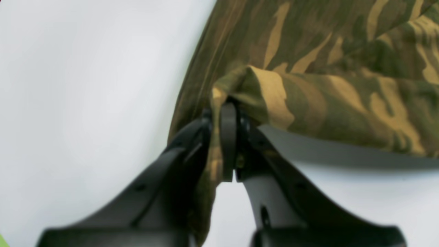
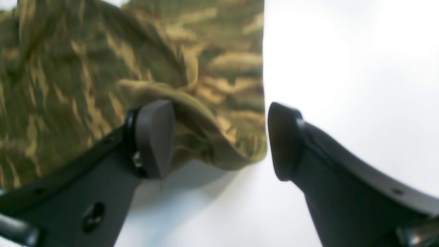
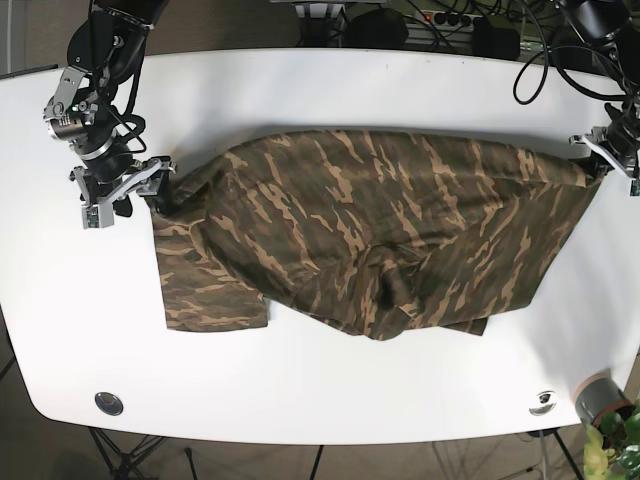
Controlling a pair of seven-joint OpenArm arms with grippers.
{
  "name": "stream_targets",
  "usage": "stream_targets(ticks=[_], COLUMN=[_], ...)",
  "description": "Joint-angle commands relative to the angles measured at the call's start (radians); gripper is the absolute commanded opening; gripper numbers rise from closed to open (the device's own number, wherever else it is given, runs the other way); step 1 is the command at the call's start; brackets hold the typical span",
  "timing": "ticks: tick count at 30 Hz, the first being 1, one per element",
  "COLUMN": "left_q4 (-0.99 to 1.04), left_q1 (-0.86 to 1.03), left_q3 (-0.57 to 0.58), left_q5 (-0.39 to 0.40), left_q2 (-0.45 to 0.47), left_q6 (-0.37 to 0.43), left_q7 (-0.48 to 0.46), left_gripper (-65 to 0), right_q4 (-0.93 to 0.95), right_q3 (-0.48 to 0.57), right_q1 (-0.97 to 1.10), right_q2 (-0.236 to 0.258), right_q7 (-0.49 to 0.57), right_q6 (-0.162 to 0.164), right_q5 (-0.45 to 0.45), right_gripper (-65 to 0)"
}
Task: Fold the T-shirt properly
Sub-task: 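Release the right gripper and regrasp the shirt's edge nearby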
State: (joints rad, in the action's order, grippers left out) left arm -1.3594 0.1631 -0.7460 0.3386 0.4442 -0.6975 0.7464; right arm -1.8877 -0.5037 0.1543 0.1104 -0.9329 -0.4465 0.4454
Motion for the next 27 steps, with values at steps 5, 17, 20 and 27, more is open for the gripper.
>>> stream_targets(ticks=[5, 17, 20, 27], left_q4=[-0.016, -0.016, -0.015, -0.015], left_q1=[-0.009, -0.015, -0.015, -0.015], left_q3=[-0.005, -0.005, -0.004, -0.004], left_q5=[0.012, 0.012, 0.012, 0.012], left_q2=[0.028, 0.028, 0.028, 0.028], left_q6=[-0.001, -0.001, -0.001, -0.001], left_q7=[-0.017, -0.017, -0.017, -0.017], left_gripper=[-65.0, -65.0, -65.0, -65.0], right_q4=[-0.043, -0.057, 0.012, 0.202], right_q3=[-0.005, 0.024, 0.084, 0.219], right_q1=[-0.049, -0.092, -0.140, -0.293], right_q2=[0.002, 0.045, 0.051, 0.045], right_q7=[0.021, 0.021, 0.021, 0.035], right_q6=[-0.002, -0.001, -0.001, -0.008], right_q5=[0.036, 0.174, 0.135, -0.090], right_gripper=[-9.4, -4.4, -4.4, -4.4])
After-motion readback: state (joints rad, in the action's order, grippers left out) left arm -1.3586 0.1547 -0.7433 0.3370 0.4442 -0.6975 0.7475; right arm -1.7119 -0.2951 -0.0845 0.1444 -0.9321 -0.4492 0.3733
